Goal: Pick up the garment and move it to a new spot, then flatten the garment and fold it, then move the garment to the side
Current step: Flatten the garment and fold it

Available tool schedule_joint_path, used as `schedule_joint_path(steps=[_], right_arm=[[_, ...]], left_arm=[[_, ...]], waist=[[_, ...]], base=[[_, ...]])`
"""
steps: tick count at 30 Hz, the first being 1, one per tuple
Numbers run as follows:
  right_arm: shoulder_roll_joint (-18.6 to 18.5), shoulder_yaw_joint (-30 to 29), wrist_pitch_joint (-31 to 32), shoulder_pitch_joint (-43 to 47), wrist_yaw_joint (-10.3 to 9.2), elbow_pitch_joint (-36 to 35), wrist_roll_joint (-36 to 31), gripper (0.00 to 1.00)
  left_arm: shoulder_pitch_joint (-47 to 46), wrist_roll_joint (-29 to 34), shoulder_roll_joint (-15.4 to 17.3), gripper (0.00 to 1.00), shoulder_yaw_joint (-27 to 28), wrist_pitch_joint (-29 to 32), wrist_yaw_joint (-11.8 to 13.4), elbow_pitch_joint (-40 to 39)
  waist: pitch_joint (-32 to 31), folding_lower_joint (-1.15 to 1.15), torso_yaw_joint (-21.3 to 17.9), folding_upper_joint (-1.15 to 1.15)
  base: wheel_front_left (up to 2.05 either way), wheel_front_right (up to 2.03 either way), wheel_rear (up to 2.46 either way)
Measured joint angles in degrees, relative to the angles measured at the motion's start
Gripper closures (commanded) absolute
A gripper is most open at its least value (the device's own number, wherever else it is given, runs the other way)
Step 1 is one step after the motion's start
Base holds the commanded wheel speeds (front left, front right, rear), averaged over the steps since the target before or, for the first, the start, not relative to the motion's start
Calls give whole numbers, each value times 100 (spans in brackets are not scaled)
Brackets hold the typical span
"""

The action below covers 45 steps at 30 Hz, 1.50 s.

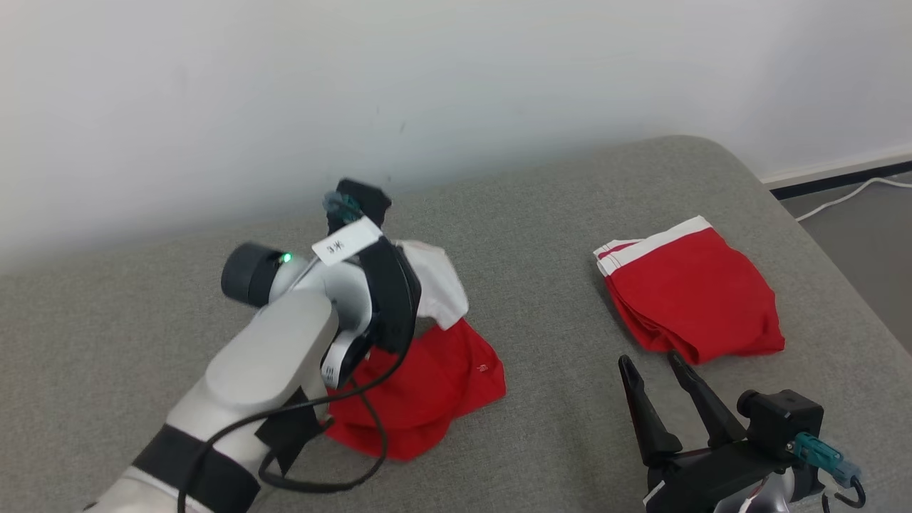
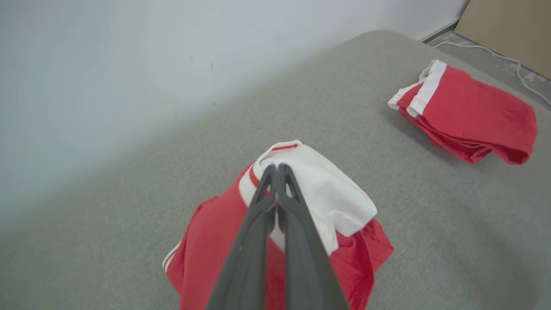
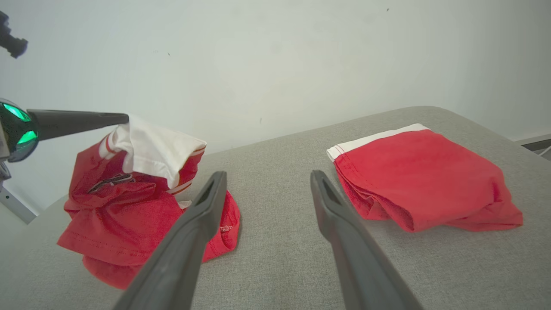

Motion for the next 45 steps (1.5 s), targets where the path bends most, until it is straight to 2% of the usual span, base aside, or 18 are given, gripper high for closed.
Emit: schedule_joint_path(steps=[7, 19, 24, 28, 33, 36, 42, 45], right_arm=[[41, 176, 10, -26, 12, 89, -1, 0], [73, 281, 56, -107, 60, 144, -2, 0], [35, 160, 47, -51, 52, 104, -2, 0], [15, 136, 41, 20, 51, 88, -1, 0], [-14, 103, -1, 125, 47, 54, -1, 0], [-36, 94, -1, 131, 31, 11, -1, 0], [-63, 78, -1, 139, 11, -67, -1, 0], [-63, 76, 0, 141, 8, -80, -2, 0]], left_arm=[[-494, -131, -141, 100, 347, -610, 0, -327], [-1034, -578, -350, 100, 989, -1758, 1, -713], [-1107, -591, -353, 100, 1155, -2043, 151, -492], [-623, -591, -274, 100, 1298, -2098, 245, 19], [515, -647, 307, 100, 1474, -2148, 300, 725], [999, -802, 490, 100, 1694, -2221, 302, 1051], [1362, -959, 431, 100, 2258, -2457, 301, 1640], [1552, -1151, 297, 100, 2449, -2590, 301, 1840]], waist=[[-128, -1, 90, 0], [-193, -1, -210, 0], [-183, -1, -235, 0], [-173, -1, -135, -1], [-165, 0, 65, 0], [-162, 0, 211, -1], [-160, 0, 541, 0], [-167, 0, 767, -1]], base=[[0, 0, 0], [0, 0, 0], [0, 0, 0], [0, 0, 0], [0, 0, 0], [0, 0, 0], [0, 0, 0], [0, 0, 0]])
